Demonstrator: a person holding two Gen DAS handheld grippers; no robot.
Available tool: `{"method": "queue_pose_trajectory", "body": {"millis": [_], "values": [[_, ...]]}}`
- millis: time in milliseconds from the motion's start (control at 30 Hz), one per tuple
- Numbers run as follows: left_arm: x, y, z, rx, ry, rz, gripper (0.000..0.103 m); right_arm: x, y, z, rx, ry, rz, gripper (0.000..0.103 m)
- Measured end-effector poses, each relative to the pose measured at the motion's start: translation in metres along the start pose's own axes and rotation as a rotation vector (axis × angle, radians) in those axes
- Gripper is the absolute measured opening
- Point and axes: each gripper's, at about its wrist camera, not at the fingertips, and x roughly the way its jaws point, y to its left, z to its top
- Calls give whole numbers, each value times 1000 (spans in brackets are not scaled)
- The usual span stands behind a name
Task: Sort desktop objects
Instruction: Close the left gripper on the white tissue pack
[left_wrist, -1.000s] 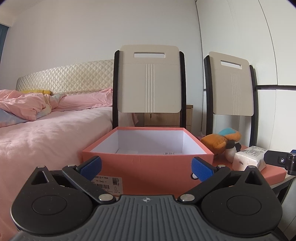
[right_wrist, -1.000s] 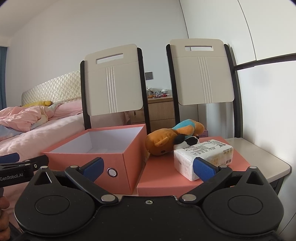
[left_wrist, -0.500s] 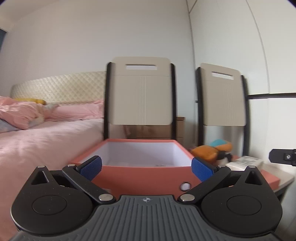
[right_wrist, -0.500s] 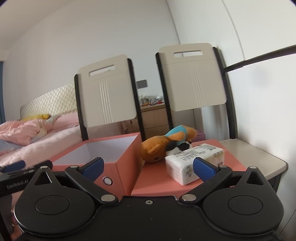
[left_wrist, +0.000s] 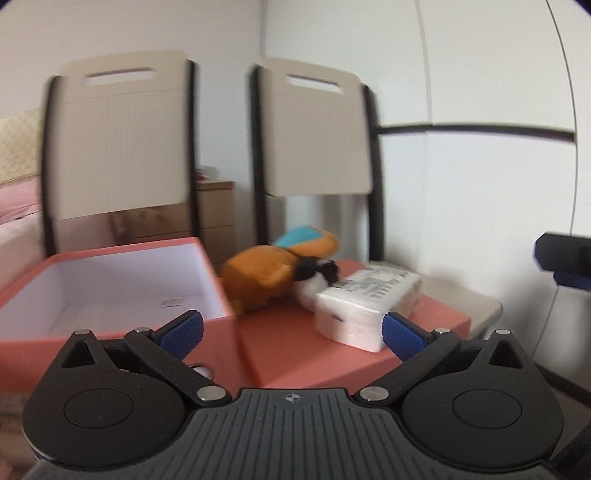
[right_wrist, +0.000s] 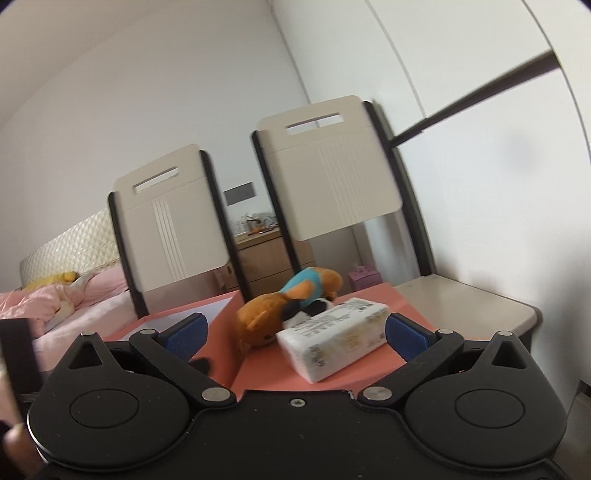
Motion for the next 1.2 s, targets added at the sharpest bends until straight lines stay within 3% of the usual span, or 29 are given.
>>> {"method": "queue_pose_trajectory", "body": {"millis": [100, 200, 567, 833, 1200], "values": [[43, -14, 1, 100, 26, -70, 103, 0, -11, 1, 17, 5, -10, 102], [84, -20, 2, 125, 56, -126, 103, 2, -21, 1, 30, 13, -20, 102], [168, -8, 4, -1, 170, -248, 103, 17, -42, -2, 35, 64, -80, 102], [181, -6, -5, -47, 168, -290, 103, 25, -43, -3, 60, 97, -54, 102], [141, -13, 11, -18, 55, -238, 92, 30, -29, -11, -49, 132, -115, 102]]}}
